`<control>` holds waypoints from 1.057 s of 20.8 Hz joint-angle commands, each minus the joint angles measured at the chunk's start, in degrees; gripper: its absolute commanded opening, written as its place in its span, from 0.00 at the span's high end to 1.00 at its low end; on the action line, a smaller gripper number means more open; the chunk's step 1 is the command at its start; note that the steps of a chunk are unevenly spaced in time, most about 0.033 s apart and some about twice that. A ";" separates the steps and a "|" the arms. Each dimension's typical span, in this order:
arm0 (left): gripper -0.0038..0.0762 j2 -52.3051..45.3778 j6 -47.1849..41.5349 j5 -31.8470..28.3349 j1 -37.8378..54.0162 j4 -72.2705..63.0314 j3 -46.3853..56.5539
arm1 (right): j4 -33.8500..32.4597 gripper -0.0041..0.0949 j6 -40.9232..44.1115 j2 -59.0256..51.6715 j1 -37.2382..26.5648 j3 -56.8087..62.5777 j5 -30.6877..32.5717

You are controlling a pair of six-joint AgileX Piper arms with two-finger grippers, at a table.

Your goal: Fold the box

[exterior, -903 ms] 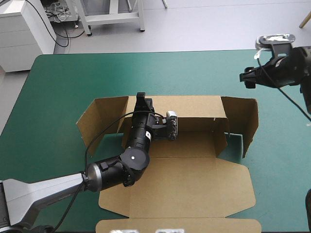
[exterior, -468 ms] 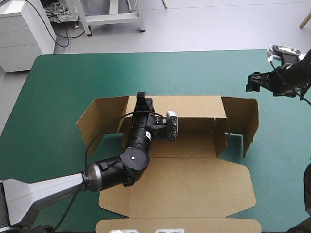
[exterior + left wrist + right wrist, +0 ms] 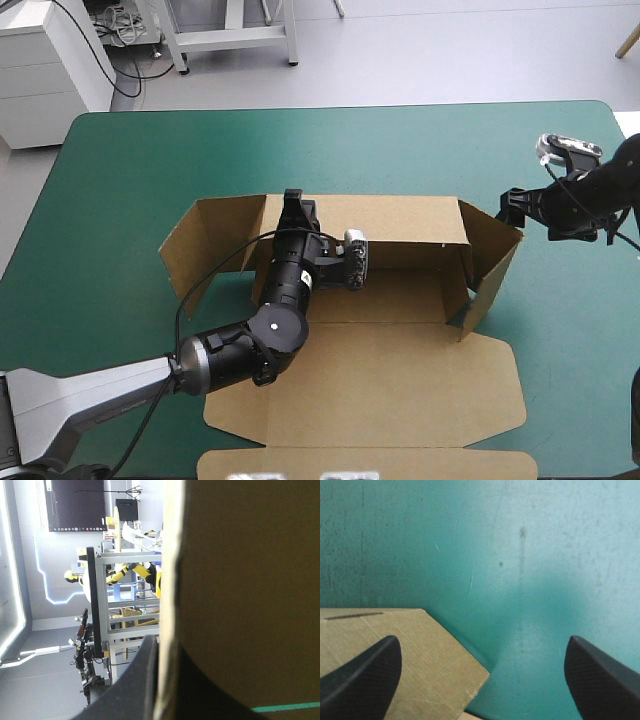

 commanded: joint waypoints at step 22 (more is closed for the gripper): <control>0.96 -2.58 -1.41 1.18 -0.47 3.51 -1.36 | 21.77 0.14 -21.43 -24.84 -0.37 31.11 -15.57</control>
